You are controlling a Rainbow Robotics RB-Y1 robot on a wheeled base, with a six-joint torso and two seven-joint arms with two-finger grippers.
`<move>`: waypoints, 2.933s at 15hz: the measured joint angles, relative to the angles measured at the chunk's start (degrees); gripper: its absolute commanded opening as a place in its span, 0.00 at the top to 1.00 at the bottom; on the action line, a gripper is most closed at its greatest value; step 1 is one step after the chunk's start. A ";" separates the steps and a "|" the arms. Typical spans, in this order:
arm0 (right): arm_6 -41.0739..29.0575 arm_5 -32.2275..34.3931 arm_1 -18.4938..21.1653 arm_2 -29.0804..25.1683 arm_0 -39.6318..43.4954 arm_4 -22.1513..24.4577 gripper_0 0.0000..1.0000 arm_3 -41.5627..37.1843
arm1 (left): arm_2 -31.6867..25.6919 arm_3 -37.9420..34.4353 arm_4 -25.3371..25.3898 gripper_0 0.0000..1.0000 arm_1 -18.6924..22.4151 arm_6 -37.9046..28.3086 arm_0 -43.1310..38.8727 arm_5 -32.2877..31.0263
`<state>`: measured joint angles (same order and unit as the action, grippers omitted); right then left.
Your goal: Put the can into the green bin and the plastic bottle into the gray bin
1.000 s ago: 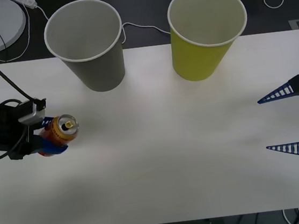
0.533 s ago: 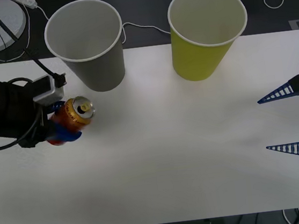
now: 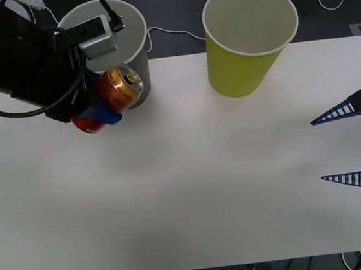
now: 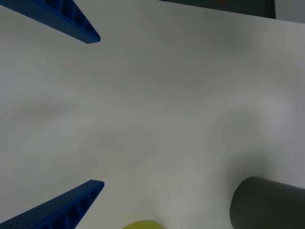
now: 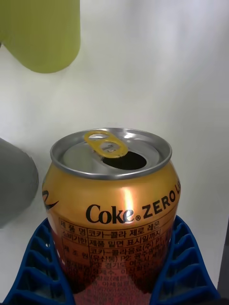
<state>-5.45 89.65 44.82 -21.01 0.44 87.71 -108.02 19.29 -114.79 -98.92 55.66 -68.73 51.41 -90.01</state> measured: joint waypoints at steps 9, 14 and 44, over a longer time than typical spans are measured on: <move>0.00 0.00 0.00 0.00 0.00 0.00 0.00 0.00 | 13.45 25.33 1.71 1.00 -13.94 -5.58 27.13 4.08; 0.00 0.00 0.00 0.00 0.00 0.00 0.00 0.00 | 23.12 45.78 0.07 1.00 -22.94 -6.52 41.63 10.38; 0.00 0.00 0.00 0.00 0.00 0.00 0.00 0.00 | 31.54 82.62 -1.76 0.00 -45.87 -1.12 55.66 31.79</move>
<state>-5.45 89.65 44.82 -21.01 0.44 87.72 -108.01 50.83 -32.18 -100.68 9.79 -69.85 107.07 -58.21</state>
